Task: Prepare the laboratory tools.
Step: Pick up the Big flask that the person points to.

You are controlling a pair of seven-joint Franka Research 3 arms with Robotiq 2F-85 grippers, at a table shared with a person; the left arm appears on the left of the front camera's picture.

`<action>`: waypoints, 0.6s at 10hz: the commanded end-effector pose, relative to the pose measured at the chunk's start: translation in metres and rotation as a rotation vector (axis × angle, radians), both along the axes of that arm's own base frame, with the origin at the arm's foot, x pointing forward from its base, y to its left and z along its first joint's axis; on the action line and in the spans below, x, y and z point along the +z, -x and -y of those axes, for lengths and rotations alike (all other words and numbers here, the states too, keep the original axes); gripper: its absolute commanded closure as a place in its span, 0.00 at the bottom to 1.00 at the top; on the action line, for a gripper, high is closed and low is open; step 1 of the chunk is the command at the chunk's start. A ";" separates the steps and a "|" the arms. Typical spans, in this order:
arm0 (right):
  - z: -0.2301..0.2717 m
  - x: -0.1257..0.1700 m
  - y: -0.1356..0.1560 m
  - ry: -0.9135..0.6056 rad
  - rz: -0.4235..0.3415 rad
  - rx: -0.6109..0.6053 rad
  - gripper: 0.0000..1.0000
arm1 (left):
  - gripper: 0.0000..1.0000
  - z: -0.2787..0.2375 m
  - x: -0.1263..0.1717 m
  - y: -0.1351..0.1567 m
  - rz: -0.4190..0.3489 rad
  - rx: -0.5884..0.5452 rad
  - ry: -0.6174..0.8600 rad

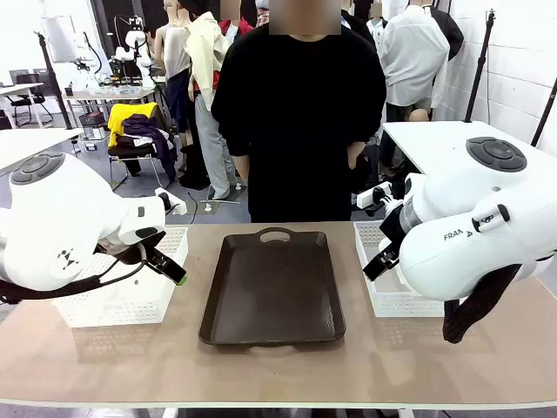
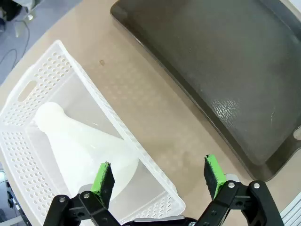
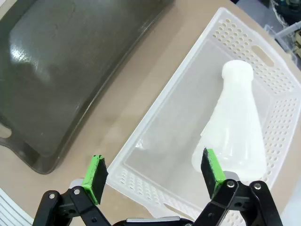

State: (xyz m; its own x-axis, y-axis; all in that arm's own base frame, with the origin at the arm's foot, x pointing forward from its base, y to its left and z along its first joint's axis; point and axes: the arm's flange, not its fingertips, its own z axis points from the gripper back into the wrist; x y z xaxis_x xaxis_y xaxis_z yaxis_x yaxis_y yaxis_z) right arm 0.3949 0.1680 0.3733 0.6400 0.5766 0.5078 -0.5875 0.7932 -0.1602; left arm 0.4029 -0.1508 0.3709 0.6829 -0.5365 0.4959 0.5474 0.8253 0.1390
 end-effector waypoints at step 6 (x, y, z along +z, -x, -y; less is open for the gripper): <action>0.000 0.000 0.000 0.000 0.000 0.000 0.00 | 0.00 0.000 0.000 0.000 0.000 0.000 0.000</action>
